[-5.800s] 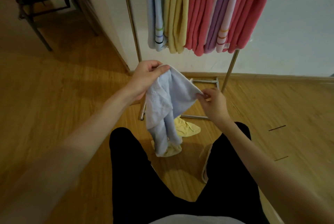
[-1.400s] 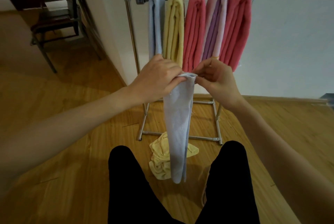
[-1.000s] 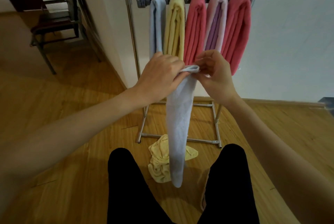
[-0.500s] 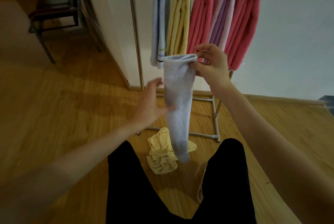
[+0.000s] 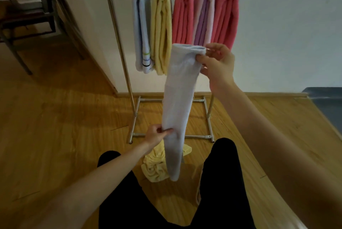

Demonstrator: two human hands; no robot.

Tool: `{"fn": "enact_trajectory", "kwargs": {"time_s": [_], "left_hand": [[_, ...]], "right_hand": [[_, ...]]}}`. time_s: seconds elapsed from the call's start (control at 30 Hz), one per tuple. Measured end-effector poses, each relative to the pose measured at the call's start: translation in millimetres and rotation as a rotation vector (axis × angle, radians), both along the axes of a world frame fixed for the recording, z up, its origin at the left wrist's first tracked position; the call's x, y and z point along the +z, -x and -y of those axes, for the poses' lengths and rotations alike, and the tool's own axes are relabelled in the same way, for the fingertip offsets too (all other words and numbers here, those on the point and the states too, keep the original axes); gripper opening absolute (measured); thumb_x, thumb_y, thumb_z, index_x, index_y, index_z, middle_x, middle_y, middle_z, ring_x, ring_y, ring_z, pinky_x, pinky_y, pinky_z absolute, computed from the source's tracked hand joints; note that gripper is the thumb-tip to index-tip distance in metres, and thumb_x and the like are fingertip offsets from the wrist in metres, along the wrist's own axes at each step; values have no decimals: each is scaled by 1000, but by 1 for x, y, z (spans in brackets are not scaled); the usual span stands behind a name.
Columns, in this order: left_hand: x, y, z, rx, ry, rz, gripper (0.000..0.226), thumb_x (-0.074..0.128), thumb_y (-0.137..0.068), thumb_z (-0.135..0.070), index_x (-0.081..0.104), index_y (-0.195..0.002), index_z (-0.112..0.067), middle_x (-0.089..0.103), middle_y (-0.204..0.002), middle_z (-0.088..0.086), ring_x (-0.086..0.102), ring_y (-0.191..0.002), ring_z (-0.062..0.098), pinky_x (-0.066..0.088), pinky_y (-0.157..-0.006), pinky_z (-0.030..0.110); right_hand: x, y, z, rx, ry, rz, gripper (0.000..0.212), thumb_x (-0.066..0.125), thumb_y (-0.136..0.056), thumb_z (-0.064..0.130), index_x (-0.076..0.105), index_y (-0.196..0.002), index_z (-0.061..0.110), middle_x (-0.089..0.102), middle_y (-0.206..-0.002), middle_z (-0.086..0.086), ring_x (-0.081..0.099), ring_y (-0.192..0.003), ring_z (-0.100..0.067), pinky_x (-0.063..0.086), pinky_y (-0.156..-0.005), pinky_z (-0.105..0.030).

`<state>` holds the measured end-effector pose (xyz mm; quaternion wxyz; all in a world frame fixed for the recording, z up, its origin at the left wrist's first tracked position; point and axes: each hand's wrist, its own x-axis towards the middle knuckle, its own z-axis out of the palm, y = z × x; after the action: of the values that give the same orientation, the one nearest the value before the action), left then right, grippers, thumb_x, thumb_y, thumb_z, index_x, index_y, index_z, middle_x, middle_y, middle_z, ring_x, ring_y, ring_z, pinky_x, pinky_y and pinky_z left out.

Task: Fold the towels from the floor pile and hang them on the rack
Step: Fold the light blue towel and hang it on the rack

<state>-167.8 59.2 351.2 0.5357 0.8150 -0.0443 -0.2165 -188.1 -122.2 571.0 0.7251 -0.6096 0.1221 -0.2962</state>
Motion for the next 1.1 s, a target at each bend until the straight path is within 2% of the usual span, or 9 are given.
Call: {"fn": "enact_trajectory", "kwargs": {"time_s": [0.17,0.33,0.47,0.57,0.67,0.73,0.8,0.93,1.1], "left_hand": [[13,-4,-7,53,17,-26,15,72,-82,-27,65,-76,-15,65,-75,-3,62,-77,14,45,-60,15],[67,-20,-15,-82,11,155,14,68,-86,-29,70,-87,-15,70,-89,6,63,-82,17,52,-74,30],[117,-26,-16,-310,-39,279,32,64,-88,-25,62,-85,7,54,-73,4,50,-70,8,38,-64,22],[160,-27,-19,-492,-124,341,31,65,-88,-24,65,-84,6,55,-70,5,52,-66,8,38,-58,17],[194,-25,-21,-661,-178,334,45,64,-85,-33,61,-84,12,51,-70,16,51,-67,19,38,-58,23],[209,-23,-19,-722,-213,310,39,63,-87,-30,64,-87,9,55,-75,24,54,-69,22,40,-58,23],[219,-20,-16,-758,-240,297,29,60,-91,-24,67,-89,4,60,-76,20,56,-69,19,41,-58,19],[222,-19,-15,-774,-234,269,22,58,-93,-21,66,-73,-17,59,-62,-12,56,-59,2,41,-54,12],[221,-17,-25,-731,-214,256,24,58,-92,-21,65,-70,-15,54,-59,-11,50,-54,1,39,-51,12]], "right_hand": [[-52,3,32,-304,-162,-202,29,50,-74,-8,46,-95,11,56,-94,-10,59,-80,-21,55,-63,-29],[-132,27,35,-204,-40,-540,30,57,-81,-2,40,-102,10,49,-93,-7,55,-85,-22,54,-65,-37],[-168,37,28,16,42,-719,28,62,-80,-1,43,-100,7,51,-89,-11,54,-83,-24,54,-72,-42],[-171,38,29,226,292,-816,31,65,-77,-1,49,-102,6,53,-93,-13,52,-81,-22,44,-63,-32],[-156,31,28,443,775,-929,37,60,-86,11,48,-121,5,55,-111,-12,54,-100,-25,43,-76,-32],[-140,25,21,453,789,-814,38,53,-93,17,46,-130,7,56,-124,-10,53,-115,-27,43,-90,-34],[-125,21,13,494,540,-543,30,47,-97,13,53,-126,9,60,-125,-8,55,-118,-24,44,-96,-35],[-101,23,-8,890,38,-306,46,45,-76,2,61,-118,8,63,-124,-9,53,-123,-25,40,-107,-39],[-91,29,-23,1134,147,-262,45,61,-81,8,54,-123,-8,57,-125,-26,52,-121,-39,40,-106,-45]]}}
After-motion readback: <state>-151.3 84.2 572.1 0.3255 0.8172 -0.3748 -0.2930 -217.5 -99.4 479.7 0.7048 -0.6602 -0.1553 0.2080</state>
